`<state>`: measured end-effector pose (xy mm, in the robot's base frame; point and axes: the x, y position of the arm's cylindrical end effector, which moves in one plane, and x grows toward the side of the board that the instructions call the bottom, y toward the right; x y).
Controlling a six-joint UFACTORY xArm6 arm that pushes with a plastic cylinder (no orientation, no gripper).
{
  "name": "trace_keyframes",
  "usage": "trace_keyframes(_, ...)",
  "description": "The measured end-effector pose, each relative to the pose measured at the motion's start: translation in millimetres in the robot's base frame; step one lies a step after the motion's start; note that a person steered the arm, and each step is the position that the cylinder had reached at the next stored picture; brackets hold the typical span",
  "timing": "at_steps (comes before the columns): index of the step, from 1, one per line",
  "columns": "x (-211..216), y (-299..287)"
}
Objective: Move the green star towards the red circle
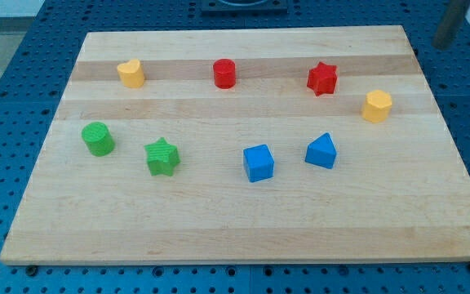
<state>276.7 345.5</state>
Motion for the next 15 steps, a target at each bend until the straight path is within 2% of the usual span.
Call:
trace_keyframes(2,173.7,-0.9)
trace_keyframes(3,250.6,-47.7)
trace_keyframes(4,296.2,-122.1)
trace_keyframes(5,307.4,-221.6)
trace_keyframes(7,305.6,-368.3)
trace_keyframes(8,276.3,-411.6)
trace_keyframes(9,262.9,-421.8)
trace_keyframes(10,284.8,-423.9)
trace_keyframes(11,278.2,-441.9)
trace_keyframes(13,241.0,-478.3)
trace_keyframes(15,164.6,-451.6)
